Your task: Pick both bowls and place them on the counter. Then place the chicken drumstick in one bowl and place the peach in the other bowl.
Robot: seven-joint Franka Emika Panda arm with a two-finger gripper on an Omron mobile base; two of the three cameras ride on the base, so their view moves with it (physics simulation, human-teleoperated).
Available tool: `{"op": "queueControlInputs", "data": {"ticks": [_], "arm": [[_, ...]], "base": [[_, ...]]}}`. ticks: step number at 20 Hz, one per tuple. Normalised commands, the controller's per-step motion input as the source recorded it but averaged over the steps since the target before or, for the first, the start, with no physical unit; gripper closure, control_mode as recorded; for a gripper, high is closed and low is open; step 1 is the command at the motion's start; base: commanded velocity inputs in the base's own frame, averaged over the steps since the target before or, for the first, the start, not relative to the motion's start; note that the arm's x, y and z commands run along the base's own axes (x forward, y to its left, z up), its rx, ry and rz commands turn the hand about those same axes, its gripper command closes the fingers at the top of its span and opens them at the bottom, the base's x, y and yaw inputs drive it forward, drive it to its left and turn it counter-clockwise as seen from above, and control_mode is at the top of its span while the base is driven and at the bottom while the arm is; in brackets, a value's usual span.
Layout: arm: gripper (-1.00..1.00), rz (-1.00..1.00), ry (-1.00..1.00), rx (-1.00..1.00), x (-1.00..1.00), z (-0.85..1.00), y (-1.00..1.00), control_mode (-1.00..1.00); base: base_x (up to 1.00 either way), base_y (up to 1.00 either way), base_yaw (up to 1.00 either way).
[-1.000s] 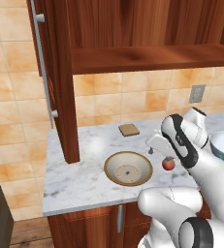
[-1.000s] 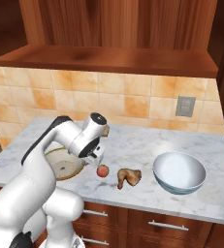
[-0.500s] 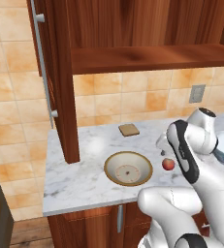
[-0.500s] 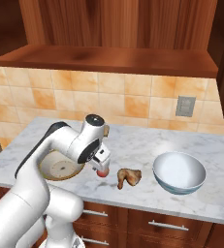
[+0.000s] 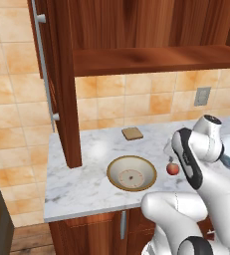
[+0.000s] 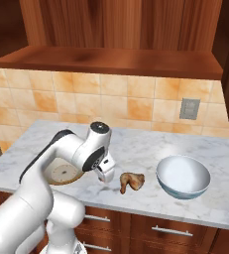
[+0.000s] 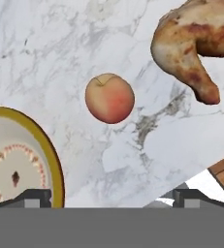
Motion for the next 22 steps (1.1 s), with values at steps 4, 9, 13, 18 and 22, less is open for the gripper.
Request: {"op": "queueControlInputs", "data": {"ticks": [4, 9, 13, 18, 22], "arm": [[-1.0, -0.16, 0.11, 0.0, 0.2, -0.14, -0.02, -1.0], [-1.0, -0.15, 0.12, 0.0, 0.23, -0.11, -0.05, -1.0], [-1.0, -0.14, 0.12, 0.0, 0.22, -0.09, -0.15, -1.0], [-1.0, -0.12, 0.11, 0.0, 0.22, -0.1, -0.15, -1.0], [-1.0, -0.11, 0.11, 0.0, 0.18, -0.17, -0.13, -1.0]], "base": [[0.0, 0.0, 0.0], [0.0, 0.0, 0.0], [0.0, 0.0, 0.0], [0.0, 0.0, 0.0], [0.0, 0.0, 0.0]]}}
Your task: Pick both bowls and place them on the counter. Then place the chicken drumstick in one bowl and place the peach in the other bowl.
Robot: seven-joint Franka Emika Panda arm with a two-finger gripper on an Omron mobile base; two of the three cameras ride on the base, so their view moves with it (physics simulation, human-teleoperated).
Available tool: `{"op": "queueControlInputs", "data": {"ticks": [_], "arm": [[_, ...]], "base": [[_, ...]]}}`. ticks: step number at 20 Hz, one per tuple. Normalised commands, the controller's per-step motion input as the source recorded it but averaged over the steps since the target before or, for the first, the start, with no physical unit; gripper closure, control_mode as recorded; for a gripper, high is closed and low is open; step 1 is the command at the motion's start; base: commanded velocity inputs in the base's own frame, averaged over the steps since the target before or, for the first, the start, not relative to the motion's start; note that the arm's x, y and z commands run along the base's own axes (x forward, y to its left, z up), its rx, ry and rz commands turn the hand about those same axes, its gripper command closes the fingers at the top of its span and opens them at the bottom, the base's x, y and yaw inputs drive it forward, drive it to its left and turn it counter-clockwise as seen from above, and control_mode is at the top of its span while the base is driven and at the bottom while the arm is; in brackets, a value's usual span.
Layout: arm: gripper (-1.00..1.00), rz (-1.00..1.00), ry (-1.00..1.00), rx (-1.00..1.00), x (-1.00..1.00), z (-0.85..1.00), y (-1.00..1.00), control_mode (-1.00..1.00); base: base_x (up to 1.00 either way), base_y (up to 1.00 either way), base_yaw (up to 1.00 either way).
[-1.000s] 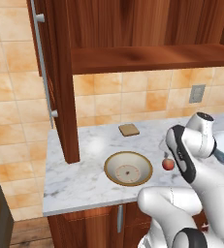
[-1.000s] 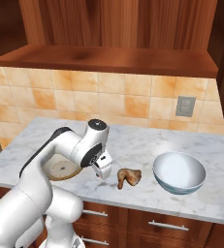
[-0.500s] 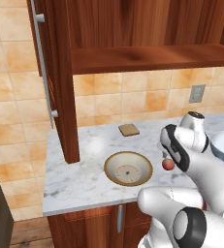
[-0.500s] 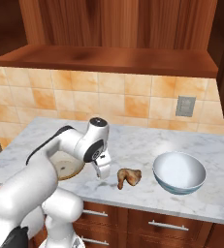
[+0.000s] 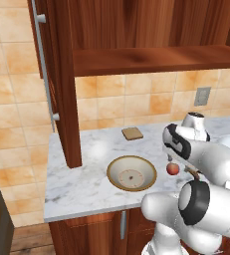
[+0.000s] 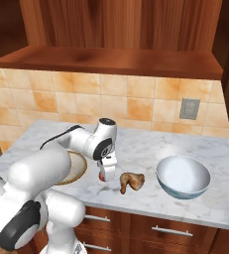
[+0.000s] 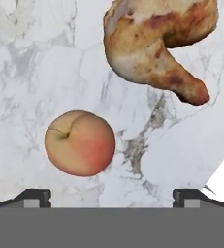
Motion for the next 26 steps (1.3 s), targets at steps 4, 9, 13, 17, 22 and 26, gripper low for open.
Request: {"op": "queueControlInputs", "data": {"ticks": [4, 9, 13, 17, 22, 26], "arm": [[-1.0, -0.11, 0.11, -0.01, 0.17, -0.21, -0.04, -1.0], [-1.0, -0.07, 0.1, 0.0, 0.24, -0.2, 0.0, -1.0], [-1.0, -0.06, 0.09, 0.0, 0.21, -0.22, 0.0, -1.0], [-1.0, -0.05, 0.08, 0.0, 0.08, -0.22, 0.0, -1.0], [-1.0, -0.04, 0.07, 0.0, 0.0, -0.21, 0.0, -1.0], [-1.0, -0.03, 0.05, 0.0, 0.0, -0.24, 0.0, -1.0]], "base": [[0.0, 0.0, 0.0], [0.0, 0.0, 0.0], [0.0, 0.0, 0.0], [0.0, 0.0, 0.0], [0.0, 0.0, 0.0], [0.0, 0.0, 0.0]]}}
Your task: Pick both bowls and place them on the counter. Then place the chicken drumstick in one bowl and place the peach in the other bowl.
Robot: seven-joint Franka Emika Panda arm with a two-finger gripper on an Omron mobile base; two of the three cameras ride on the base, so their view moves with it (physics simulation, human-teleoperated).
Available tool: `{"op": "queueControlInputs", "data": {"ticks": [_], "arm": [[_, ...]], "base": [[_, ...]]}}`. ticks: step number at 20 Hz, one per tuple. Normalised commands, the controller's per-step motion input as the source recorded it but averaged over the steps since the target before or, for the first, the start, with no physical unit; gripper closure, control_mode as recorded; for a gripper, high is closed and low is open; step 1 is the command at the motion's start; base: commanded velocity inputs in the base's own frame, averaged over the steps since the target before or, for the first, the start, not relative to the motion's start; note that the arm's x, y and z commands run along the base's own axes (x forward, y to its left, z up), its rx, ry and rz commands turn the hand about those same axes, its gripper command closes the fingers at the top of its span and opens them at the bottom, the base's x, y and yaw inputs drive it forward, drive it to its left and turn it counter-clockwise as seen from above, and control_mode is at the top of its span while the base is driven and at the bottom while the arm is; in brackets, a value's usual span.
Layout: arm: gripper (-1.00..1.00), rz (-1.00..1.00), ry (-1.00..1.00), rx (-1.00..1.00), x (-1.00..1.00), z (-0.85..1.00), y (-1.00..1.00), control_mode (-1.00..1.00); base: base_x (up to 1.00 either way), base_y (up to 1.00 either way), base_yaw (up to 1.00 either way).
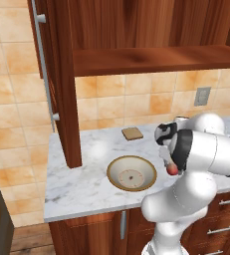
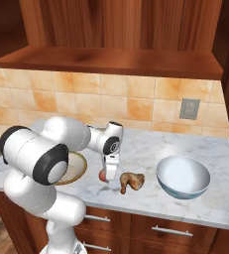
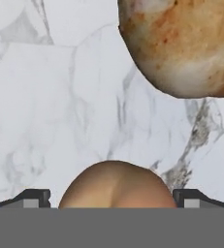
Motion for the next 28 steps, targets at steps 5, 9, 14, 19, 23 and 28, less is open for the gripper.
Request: {"op": "queueControlInputs", "data": {"ticks": [5, 9, 14, 19, 23, 28], "arm": [[1.0, -0.02, 0.04, 0.0, 0.0, -0.25, 0.02, -1.0], [1.0, 0.0, 0.0, 0.0, -0.08, 0.0, 0.01, -1.0], [1.0, 0.0, -0.13, 0.0, -0.63, 0.34, 0.08, -1.0], [1.0, 0.0, -0.12, 0.0, -0.61, 0.66, 0.32, -1.0], [1.0, 0.0, -0.09, -0.01, -0.31, 0.82, 0.47, -1.0], [1.0, 0.08, -0.07, -0.02, -0.18, 0.52, 0.65, -1.0]], "base": [[0.0, 0.0, 0.0], [0.0, 0.0, 0.0], [0.0, 0.0, 0.0], [0.0, 0.0, 0.0], [0.0, 0.0, 0.0], [0.0, 0.0, 0.0]]}}
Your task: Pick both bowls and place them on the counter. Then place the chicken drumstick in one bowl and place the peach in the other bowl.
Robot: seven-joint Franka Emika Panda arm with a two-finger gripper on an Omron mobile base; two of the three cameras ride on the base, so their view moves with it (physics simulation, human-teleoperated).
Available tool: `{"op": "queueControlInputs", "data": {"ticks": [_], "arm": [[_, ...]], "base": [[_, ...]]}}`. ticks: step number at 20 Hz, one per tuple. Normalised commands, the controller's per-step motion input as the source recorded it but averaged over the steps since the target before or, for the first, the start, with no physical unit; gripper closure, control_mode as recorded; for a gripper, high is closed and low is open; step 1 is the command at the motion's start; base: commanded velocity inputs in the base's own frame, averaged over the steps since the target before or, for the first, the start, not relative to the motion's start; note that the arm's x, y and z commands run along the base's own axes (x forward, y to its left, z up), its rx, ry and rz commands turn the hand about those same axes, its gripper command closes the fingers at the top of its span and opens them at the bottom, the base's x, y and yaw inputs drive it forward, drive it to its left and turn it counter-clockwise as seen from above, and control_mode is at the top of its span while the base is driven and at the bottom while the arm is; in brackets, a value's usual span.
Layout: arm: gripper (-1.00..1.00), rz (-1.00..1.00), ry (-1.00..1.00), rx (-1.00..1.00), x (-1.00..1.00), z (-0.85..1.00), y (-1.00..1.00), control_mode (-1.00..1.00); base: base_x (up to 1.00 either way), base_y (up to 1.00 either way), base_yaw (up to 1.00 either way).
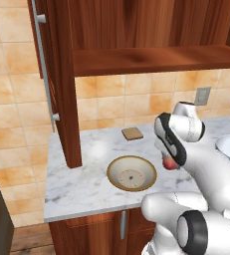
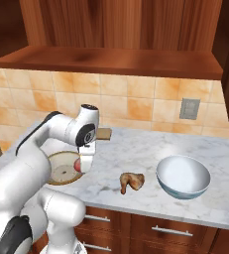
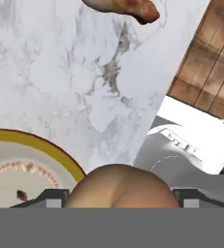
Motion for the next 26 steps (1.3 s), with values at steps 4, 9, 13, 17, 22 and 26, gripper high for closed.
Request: {"op": "queueControlInputs", "data": {"ticks": [4, 9, 13, 17, 22, 26], "arm": [[1.0, 0.2, -0.02, -0.02, -0.08, 0.09, 0.84, -1.0], [1.0, 0.28, 0.0, -0.01, 0.07, 0.0, 0.83, -1.0], [1.0, 0.23, -0.04, -0.01, 0.46, 0.0, 0.5, -1.0], [1.0, 0.19, -0.04, -0.03, 0.54, -0.14, 0.19, -1.0], [1.0, 0.15, -0.02, -0.04, 0.37, -0.37, 0.03, -1.0], [1.0, 0.11, 0.0, -0.01, 0.17, -0.33, 0.0, -1.0]], "base": [[0.0, 0.0, 0.0], [0.0, 0.0, 0.0], [0.0, 0.0, 0.0], [0.0, 0.0, 0.0], [0.0, 0.0, 0.0], [0.0, 0.0, 0.0]]}}
